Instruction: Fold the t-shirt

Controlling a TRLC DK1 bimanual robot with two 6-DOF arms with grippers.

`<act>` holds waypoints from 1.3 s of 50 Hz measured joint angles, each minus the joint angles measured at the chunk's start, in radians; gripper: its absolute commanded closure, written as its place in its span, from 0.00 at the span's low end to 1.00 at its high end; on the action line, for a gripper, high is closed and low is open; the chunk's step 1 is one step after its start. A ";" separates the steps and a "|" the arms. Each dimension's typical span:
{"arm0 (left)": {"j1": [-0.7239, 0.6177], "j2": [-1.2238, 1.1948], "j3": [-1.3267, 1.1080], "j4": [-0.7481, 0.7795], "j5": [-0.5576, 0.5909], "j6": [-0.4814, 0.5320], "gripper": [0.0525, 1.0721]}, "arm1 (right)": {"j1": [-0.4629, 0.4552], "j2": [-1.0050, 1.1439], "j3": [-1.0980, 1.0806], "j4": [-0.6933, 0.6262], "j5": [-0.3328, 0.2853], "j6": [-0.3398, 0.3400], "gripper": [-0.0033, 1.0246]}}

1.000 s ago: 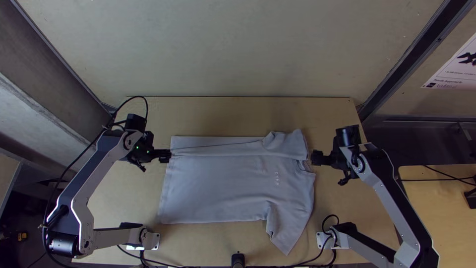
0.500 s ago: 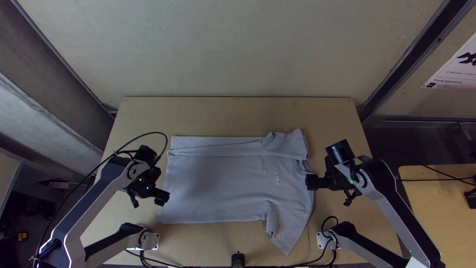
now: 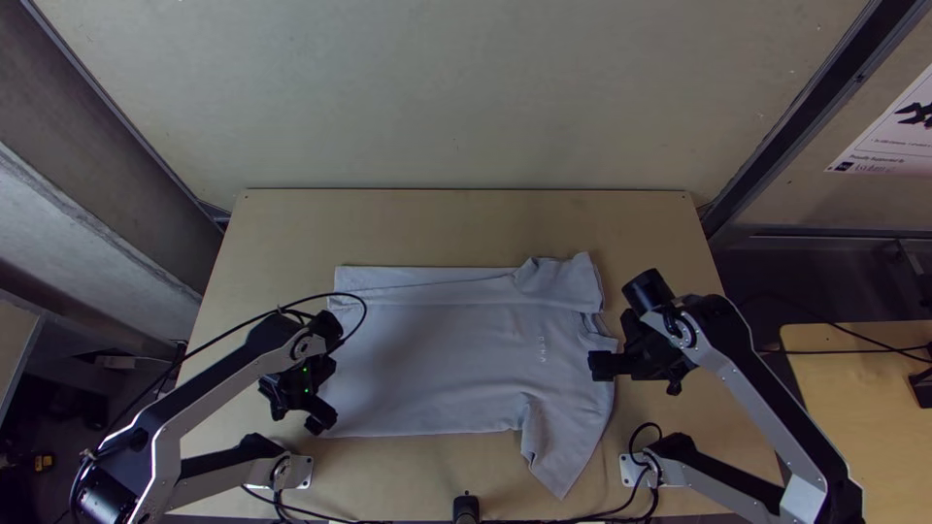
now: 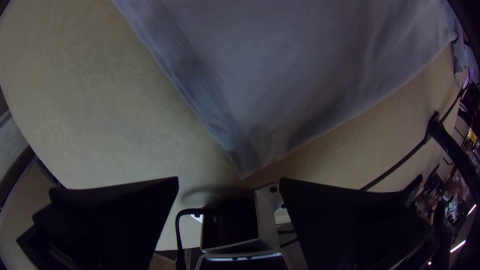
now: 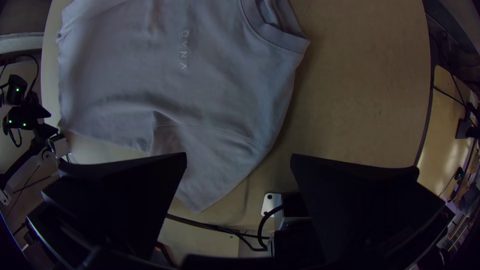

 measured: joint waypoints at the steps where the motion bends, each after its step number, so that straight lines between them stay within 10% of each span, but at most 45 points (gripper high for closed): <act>1: -0.006 0.012 0.000 0.000 0.000 0.000 0.05 | 0.000 0.002 0.001 -0.002 0.000 -0.001 0.07; 20: -0.103 0.233 0.000 0.039 -0.007 -0.040 0.06 | 0.000 0.013 -0.001 -0.005 -0.006 -0.027 0.09; 31: -0.125 0.287 0.000 0.093 -0.002 -0.056 0.47 | 0.022 0.012 -0.075 -0.005 -0.026 -0.031 0.10; 37: -0.142 0.285 0.000 0.102 0.004 -0.057 0.98 | 0.048 0.012 -0.132 -0.008 -0.026 -0.031 0.10; 65: -0.025 0.174 0.055 0.111 0.055 -0.022 0.97 | 0.211 0.111 -0.287 0.004 -0.116 0.020 0.10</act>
